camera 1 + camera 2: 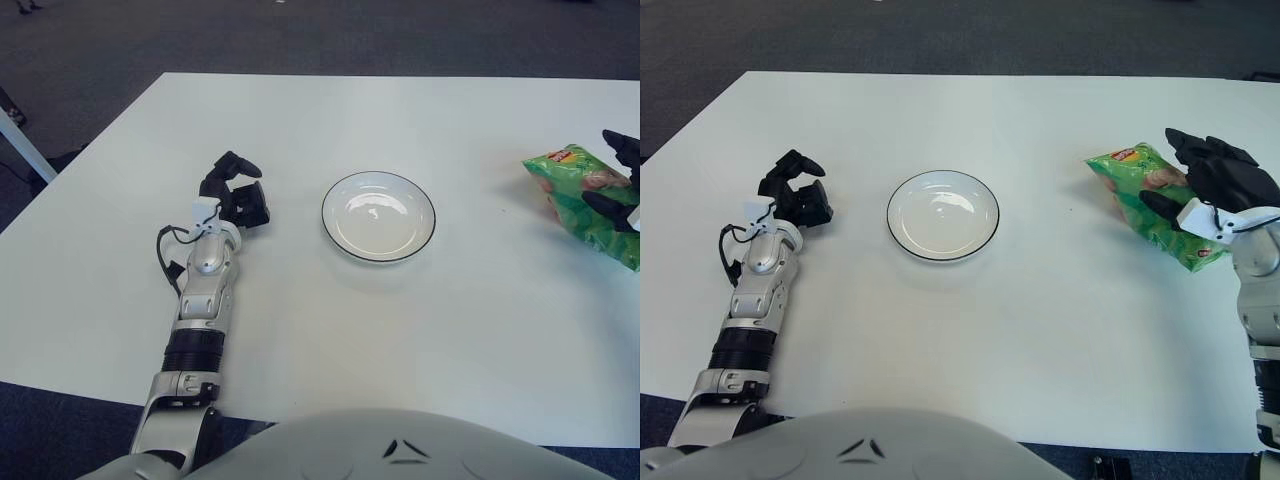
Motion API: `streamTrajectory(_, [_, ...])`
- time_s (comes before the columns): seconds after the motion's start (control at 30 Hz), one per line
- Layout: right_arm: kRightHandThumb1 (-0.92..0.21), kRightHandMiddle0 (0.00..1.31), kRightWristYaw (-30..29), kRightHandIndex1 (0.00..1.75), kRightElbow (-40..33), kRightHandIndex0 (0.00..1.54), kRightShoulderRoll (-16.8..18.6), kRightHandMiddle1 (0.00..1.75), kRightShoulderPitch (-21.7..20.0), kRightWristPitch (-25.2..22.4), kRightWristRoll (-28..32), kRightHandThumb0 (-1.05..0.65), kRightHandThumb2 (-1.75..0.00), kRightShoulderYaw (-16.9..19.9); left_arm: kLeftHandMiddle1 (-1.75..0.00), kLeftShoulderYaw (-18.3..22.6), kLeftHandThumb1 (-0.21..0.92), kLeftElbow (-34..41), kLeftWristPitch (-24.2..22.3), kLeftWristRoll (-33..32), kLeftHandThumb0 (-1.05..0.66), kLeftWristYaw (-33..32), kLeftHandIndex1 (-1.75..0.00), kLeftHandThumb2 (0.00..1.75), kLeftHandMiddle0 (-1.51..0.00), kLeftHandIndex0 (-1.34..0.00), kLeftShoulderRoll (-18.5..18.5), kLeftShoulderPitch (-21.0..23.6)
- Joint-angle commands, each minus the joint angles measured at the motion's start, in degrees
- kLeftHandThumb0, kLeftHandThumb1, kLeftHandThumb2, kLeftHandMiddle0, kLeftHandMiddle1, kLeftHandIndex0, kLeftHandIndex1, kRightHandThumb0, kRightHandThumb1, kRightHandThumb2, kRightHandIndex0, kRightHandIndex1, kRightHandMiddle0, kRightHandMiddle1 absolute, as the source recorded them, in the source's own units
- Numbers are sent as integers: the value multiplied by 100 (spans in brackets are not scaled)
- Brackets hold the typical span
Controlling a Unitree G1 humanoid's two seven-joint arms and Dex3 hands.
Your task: Put the snack into the plate.
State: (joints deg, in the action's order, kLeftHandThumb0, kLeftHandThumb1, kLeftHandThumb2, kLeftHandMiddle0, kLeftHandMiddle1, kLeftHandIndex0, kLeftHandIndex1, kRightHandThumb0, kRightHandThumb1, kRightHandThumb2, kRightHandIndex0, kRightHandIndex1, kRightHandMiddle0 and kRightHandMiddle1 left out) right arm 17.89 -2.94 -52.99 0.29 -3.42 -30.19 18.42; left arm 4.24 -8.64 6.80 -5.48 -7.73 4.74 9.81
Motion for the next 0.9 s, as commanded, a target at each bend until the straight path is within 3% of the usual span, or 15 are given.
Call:
streamTrajectory(0.0, [-92, 0, 266, 0, -62, 0, -171, 0, 24, -229, 53, -105, -88, 16, -175, -59, 25, -219, -109, 65, -51, -120, -175, 140, -138, -67, -403, -697])
streamTrajectory(0.6, [-92, 0, 930, 0, 163, 0, -311, 0, -104, -677, 160, -105, -86, -281, -175, -82, 23, -138, -119, 121, -52, -247, -175, 143, -139, -69, -419, -745])
streamTrajectory(0.87, [-92, 0, 779, 0, 679, 0, -268, 0, -289, -387, 198, -105, -87, -624, -175, -75, 23, -155, -88, 141, -52, -265, -175, 143, -140, -69, -428, -746])
